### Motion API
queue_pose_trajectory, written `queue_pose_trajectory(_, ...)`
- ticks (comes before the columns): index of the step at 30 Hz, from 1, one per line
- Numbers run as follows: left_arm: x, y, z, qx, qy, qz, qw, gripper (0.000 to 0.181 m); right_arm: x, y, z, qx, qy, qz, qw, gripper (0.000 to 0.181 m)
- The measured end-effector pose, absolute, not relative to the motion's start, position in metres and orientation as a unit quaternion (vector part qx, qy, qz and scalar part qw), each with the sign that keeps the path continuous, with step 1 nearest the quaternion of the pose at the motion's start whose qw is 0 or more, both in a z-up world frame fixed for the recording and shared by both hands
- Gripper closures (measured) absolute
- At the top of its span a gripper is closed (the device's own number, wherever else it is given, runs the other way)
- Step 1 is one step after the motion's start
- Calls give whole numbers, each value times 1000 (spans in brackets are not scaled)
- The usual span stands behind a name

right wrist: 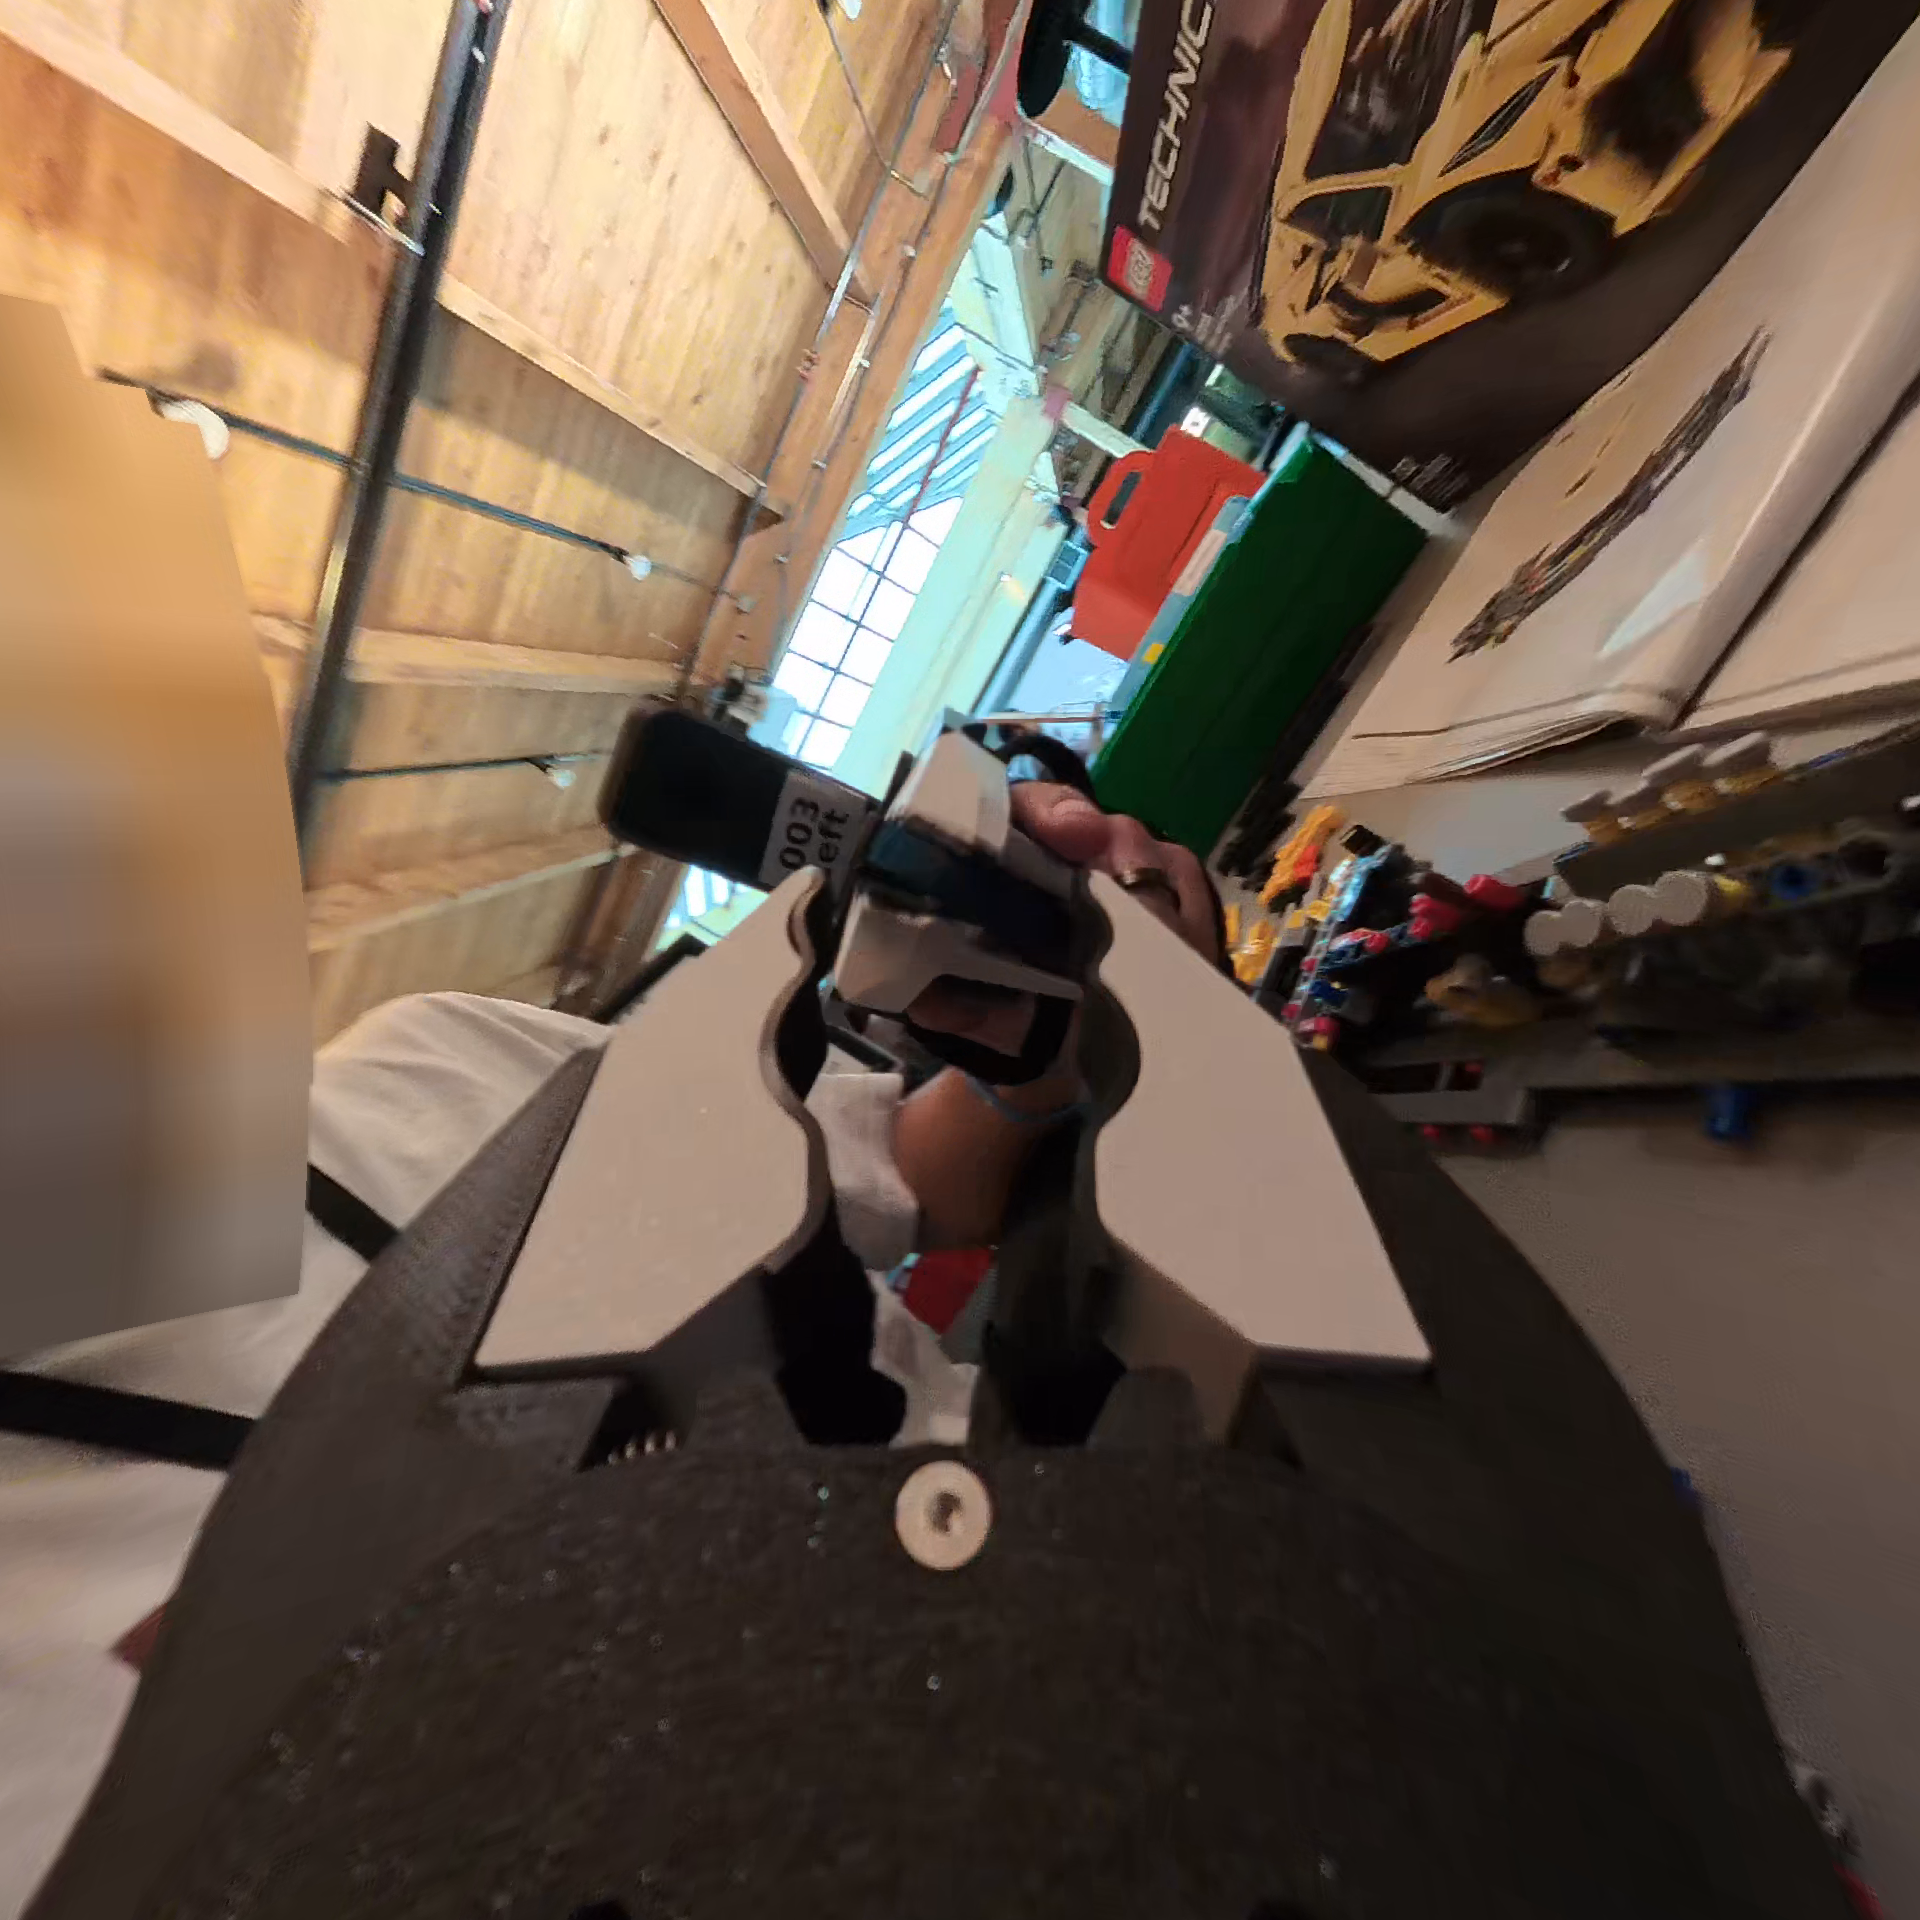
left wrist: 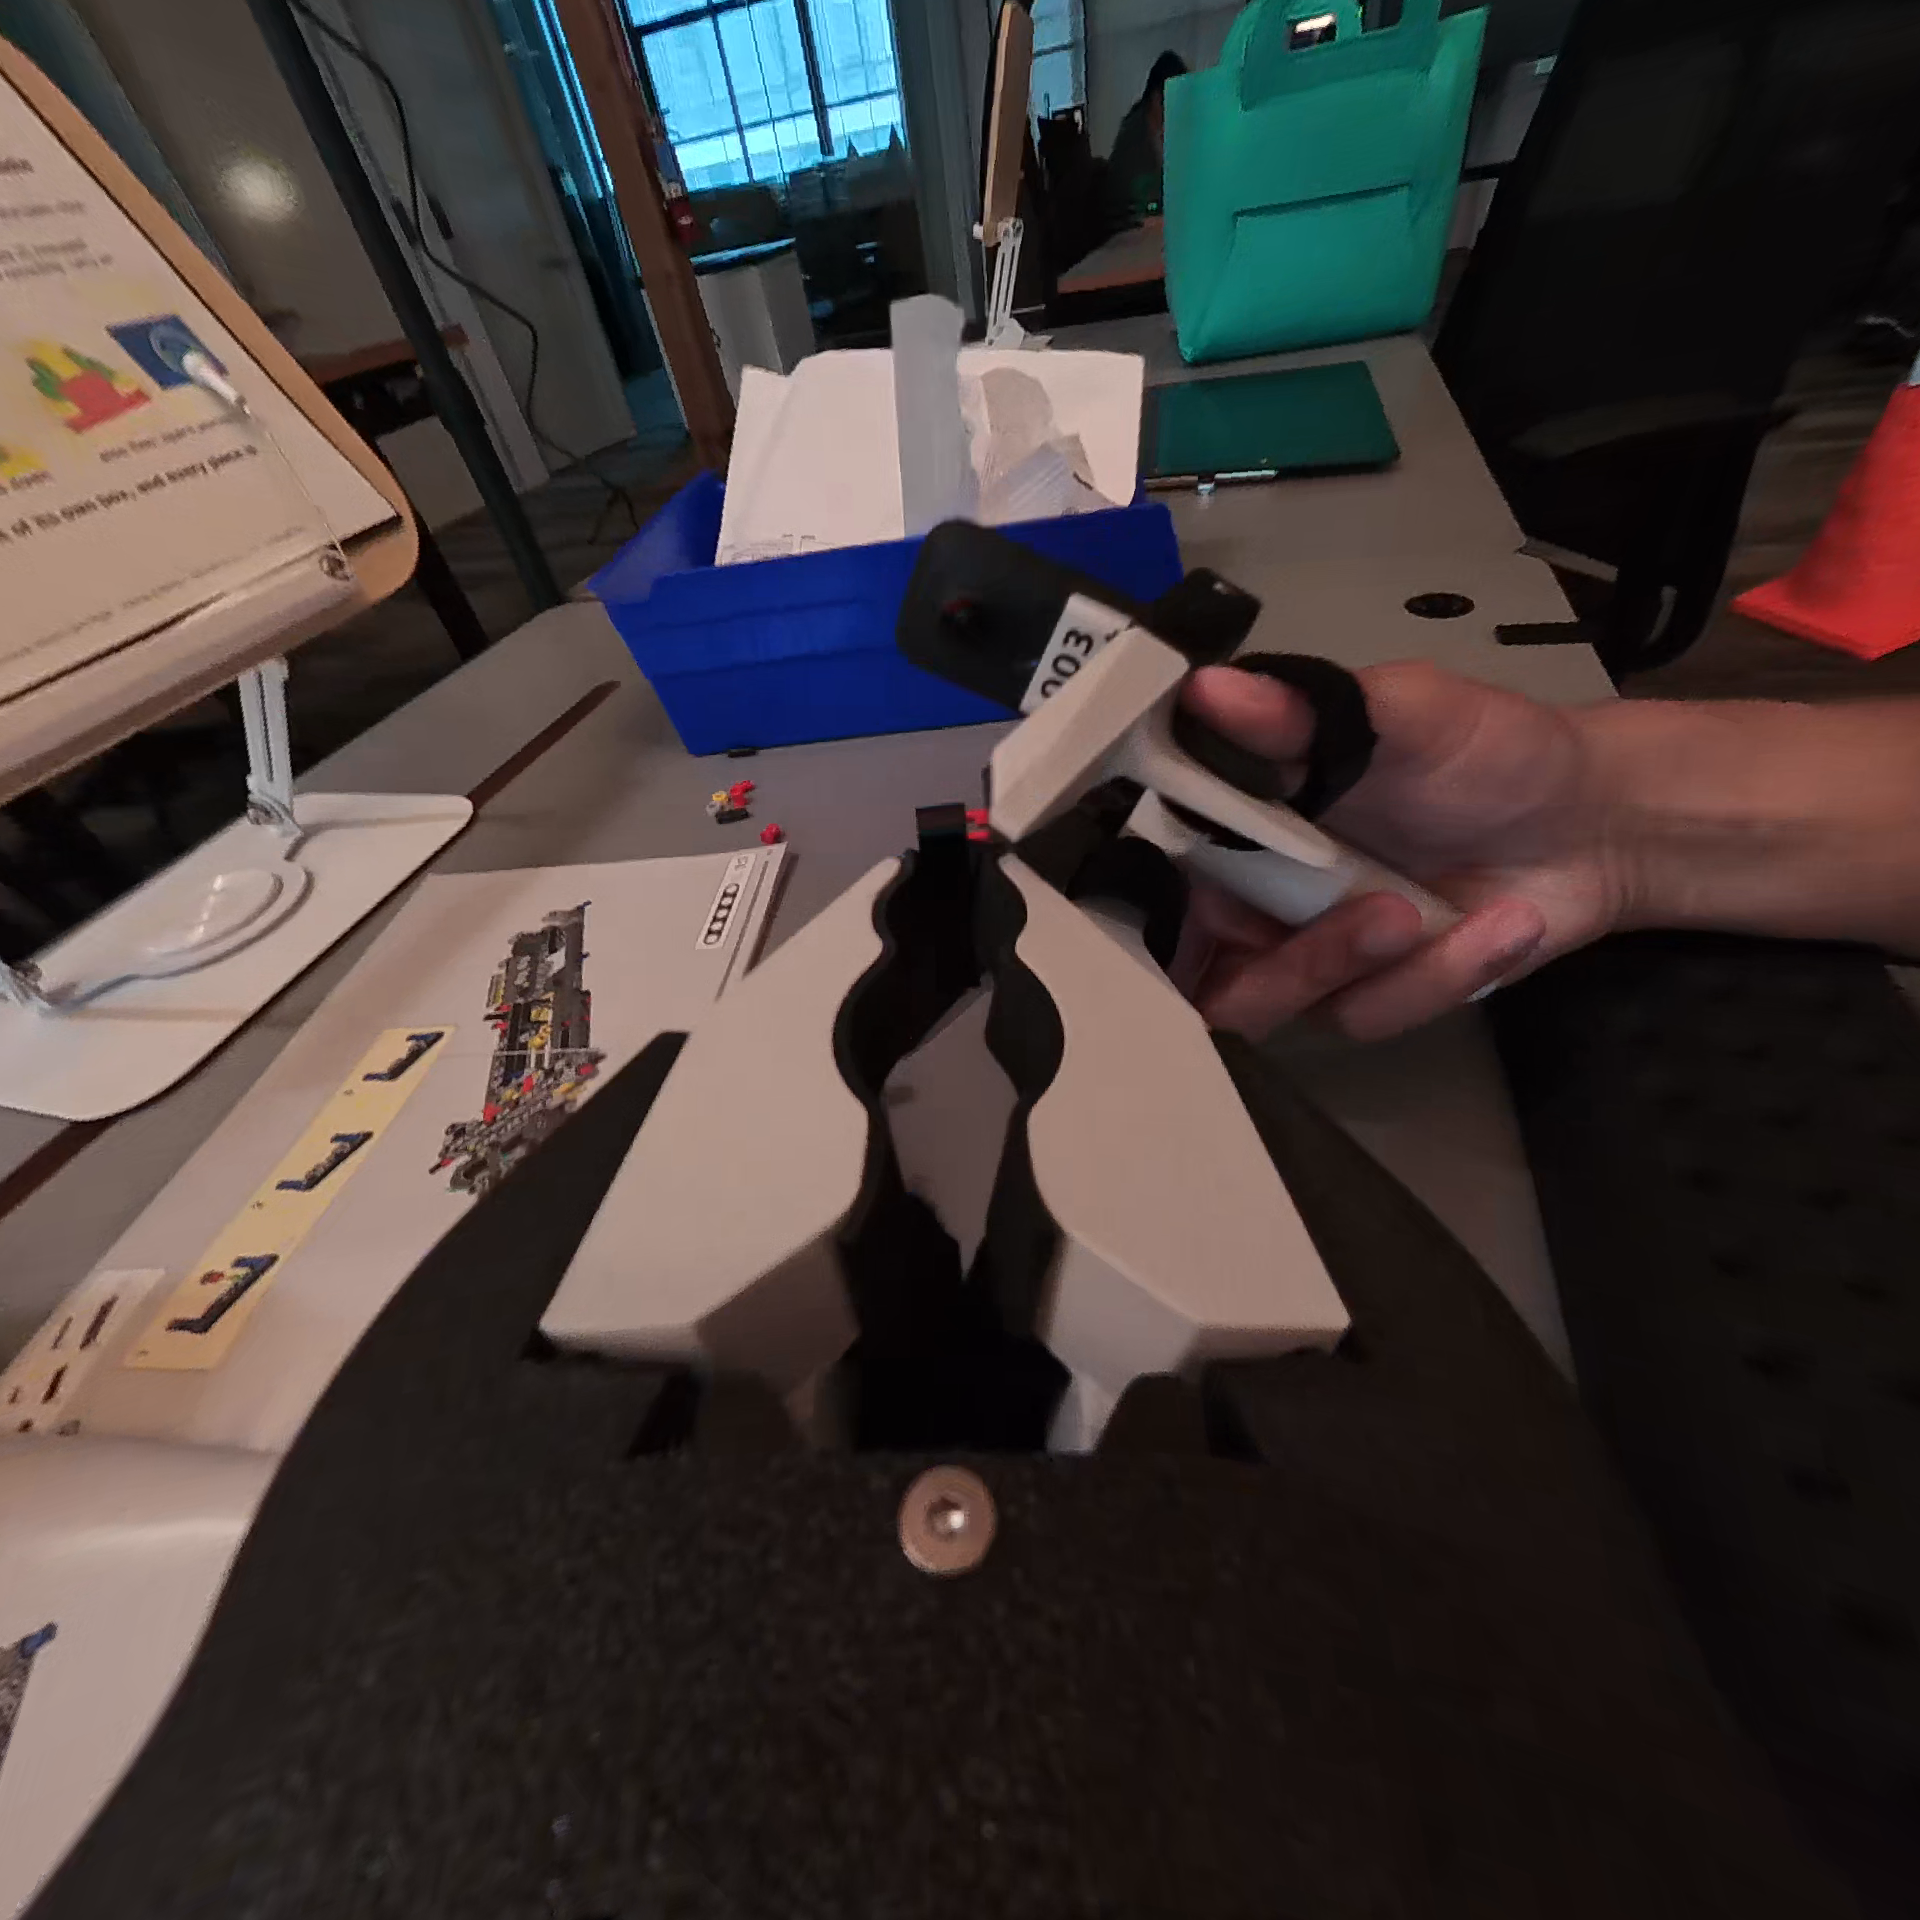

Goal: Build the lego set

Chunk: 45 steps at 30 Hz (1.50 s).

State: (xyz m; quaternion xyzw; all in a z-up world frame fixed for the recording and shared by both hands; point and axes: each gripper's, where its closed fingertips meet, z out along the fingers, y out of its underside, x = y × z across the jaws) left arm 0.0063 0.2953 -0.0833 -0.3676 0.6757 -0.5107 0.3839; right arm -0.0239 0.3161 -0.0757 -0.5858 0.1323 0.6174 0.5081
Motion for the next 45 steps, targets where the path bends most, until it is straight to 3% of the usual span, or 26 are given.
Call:
queue_pose_trajectory(2, 5, 292, -78, -356, 672, -516, 394, 174, -22, 313, -72, -570, 135, 638, 500, 146)
queue_pose_trajectory(7, 3, 291, -74, -332, 675, -498, 431, 174, -24, 310, -68, -549, 134, 668, 484, 148)
queue_pose_trajectory(12, 1, 290, -68, -344, 660, -539, 395, 175, -26, 309, -62, -538, 124, 677, 486, 148)
queue_pose_trajectory(15, 7, 316, -71, -388, 645, -522, 401, 175, -12, 309, -72, -624, 106, 544, 551, 146)
queue_pose_trajectory(18, 14, 357, -84, -454, 635, -463, 421, 175, 7, 300, -96, -751, 14, 306, 585, 150)
queue_pose_trajectory(22, 15, 415, -107, -544, 612, -379, 431, 175, 8, 276, -137, -864, -57, 162, 473, 158)
queue_pose_trajectory(27, 13, 438, -122, -587, 596, -361, 412, 175, 0, 270, -156, -869, -25, 153, 470, 160)
queue_pose_trajectory(45, 14, 428, -126, -578, 612, -365, 398, 175, -8, 260, -195, -941, -105, 67, 314, 160)
